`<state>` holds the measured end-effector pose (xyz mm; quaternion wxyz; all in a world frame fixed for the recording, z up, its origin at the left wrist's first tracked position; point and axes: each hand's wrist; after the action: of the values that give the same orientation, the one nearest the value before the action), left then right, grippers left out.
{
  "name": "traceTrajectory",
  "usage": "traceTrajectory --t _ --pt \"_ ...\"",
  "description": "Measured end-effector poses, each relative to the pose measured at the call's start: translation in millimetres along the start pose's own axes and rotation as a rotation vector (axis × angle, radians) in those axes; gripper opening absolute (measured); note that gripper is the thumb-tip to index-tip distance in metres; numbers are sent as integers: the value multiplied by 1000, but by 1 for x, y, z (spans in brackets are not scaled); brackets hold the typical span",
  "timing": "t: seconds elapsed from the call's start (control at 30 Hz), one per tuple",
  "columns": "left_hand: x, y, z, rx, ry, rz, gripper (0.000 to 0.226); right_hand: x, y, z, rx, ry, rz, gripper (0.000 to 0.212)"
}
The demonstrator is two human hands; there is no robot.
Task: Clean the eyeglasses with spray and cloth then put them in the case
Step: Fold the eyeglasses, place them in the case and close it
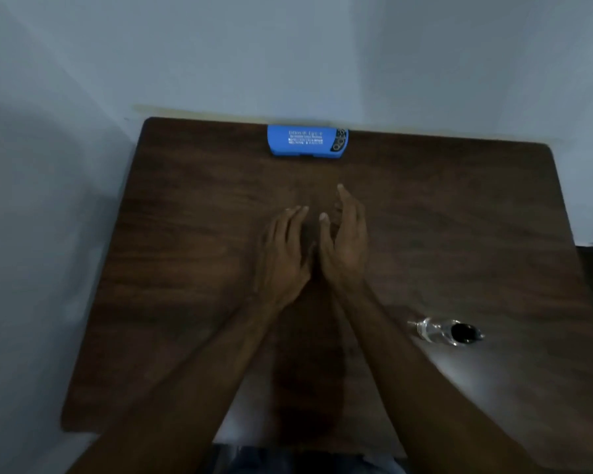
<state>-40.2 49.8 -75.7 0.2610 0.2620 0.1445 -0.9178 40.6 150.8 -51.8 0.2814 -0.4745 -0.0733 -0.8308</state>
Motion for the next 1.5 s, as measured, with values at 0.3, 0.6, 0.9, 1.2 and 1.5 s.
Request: traceTrajectory --t 0.3,0.6,0.9,1.2,1.5 --pt "-7 49 -28 175 -395 -12 77 -23 143 58 152 149 -102 53" --pt "-8 49 -29 172 -447 4 78 -38 210 124 -3 239 -284 20" --pt "-7 47 -31 155 -448 1 78 -47 177 152 -251 114 -555 72" --pt "-10 48 -27 168 -437 0 78 -37 115 140 -228 91 -457 48" --pt "-9 48 -29 159 -474 6 79 -18 -43 84 -119 72 -220 48"
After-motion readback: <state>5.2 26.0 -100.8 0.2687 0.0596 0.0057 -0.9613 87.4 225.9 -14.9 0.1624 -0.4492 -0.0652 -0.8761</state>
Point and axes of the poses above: each hand's wrist, its own y-axis away from the middle knuckle, its own z-axis out of the back of the hand, x = y × z, and after that the axes turned 3 degrees about x, right-handed
